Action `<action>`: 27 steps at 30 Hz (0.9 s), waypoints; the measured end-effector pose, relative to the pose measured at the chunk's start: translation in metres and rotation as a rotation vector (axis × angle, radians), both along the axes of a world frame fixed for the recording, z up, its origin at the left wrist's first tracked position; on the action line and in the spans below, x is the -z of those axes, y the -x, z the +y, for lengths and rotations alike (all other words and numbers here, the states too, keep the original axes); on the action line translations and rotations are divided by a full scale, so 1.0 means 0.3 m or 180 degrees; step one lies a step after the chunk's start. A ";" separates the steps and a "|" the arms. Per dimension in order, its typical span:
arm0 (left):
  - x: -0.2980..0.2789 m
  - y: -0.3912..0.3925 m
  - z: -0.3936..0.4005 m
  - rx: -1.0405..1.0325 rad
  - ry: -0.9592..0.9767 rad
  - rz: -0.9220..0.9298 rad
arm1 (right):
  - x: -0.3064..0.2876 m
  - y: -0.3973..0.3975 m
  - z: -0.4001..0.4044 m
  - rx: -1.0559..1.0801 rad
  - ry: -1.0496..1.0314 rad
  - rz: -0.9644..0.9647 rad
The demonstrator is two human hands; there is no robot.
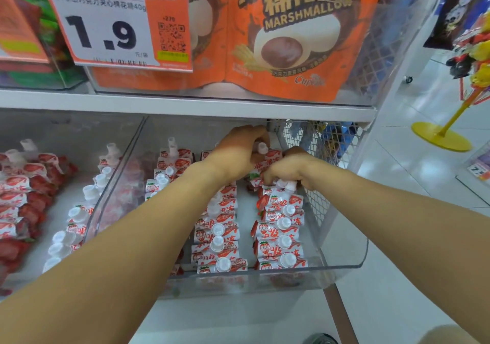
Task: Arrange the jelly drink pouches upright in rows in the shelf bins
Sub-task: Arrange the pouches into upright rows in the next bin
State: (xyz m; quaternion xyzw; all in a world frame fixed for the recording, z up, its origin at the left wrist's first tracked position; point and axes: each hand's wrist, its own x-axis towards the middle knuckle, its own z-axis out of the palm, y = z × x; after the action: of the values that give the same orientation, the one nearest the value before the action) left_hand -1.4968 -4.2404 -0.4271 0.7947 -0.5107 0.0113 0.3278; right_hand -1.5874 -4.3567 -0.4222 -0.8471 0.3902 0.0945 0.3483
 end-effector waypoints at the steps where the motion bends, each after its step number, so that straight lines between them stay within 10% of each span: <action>1: 0.000 -0.001 0.001 -0.0029 0.0079 -0.0060 | -0.007 -0.001 -0.002 0.0042 -0.0113 -0.0065; 14: 0.026 0.046 -0.028 -0.0067 -0.0042 -0.0305 | -0.012 0.003 0.001 0.0090 -0.1210 0.0182; 27: -0.103 0.266 0.129 -0.0657 -0.1034 0.0901 | -0.045 0.054 0.013 0.0199 -0.1464 0.0206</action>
State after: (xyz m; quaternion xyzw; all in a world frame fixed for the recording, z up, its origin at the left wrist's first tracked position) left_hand -1.5765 -4.2016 -0.3961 0.8787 -0.3708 -0.1490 0.2610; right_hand -1.6034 -4.3527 -0.4086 -0.7295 0.3954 0.1972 0.5222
